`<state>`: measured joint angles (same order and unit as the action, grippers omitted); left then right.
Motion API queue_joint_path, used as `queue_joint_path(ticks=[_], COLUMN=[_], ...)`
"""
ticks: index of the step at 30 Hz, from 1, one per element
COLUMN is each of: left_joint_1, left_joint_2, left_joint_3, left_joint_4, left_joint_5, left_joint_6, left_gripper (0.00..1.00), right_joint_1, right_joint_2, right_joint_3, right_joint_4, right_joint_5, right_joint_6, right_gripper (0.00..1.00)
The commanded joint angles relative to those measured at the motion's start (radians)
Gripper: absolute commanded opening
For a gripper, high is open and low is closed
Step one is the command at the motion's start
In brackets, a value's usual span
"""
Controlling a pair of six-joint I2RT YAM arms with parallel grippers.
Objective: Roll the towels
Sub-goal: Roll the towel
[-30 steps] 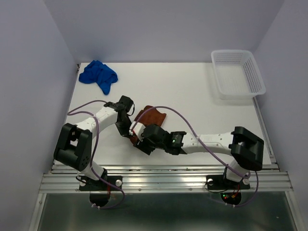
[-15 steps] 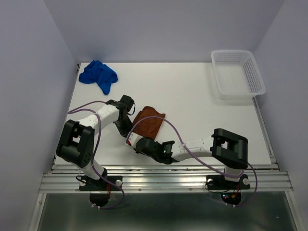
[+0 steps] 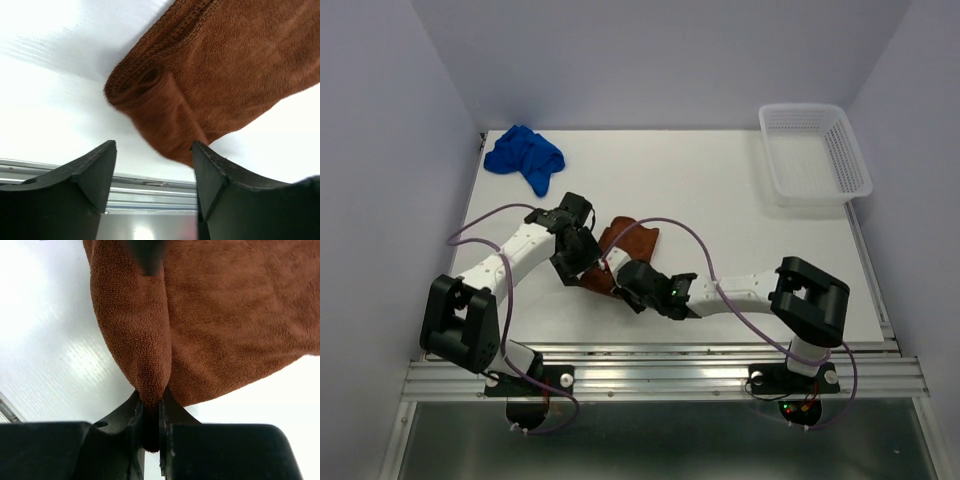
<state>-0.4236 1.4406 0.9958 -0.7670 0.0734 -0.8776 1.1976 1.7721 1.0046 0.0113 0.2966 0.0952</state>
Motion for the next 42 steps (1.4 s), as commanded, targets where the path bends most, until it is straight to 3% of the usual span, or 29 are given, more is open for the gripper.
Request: queue_joint_path(ticks=[1,10,11,14,20,24,35,42], left_joint_1=[0.014,0.037,0.036,0.037,0.034,0.036,0.031,0.006], left_joint_2=[-0.069,-0.155,-0.166,-0.198,-0.236,-0.217,-0.129,-0.072], left_joint_3=[0.03,-0.032,-0.066,-0.114,-0.203,-0.224,-0.266,-0.283], left_joint_4=[-0.012,0.092,0.112,0.181,0.268,0.327,0.468,0.531], left_joint_5=[-0.06,-0.037,-0.024,0.023,0.051,0.074,0.052,0.049], left_joint_6=[-0.023,-0.015,-0.015,-0.014,-0.027,-0.035,-0.09,-0.112], left_gripper=[0.74,0.84,0.92,0.96,0.99,0.99,0.98,0.88], right_joint_1=[-0.067,-0.23,-0.242,-0.288,-0.372,-0.397,-0.435,-0.435], right_joint_2=[-0.072,-0.068,-0.066,-0.059,-0.016,0.03,0.043,0.04], right_joint_3=[0.003,0.0,0.005,0.009,-0.007,-0.026,-0.096,-0.133], right_joint_4=[-0.007,-0.007,-0.008,0.001,0.03,0.117,0.22,0.297], right_joint_5=[-0.204,-0.503,-0.517,-0.615,-0.718,-0.841,-0.843,-0.844], right_joint_6=[0.098,0.319,0.334,0.388,0.538,0.604,0.773,0.83], right_gripper=[0.01,0.01,0.01,0.02,0.03,0.03,0.04,0.07])
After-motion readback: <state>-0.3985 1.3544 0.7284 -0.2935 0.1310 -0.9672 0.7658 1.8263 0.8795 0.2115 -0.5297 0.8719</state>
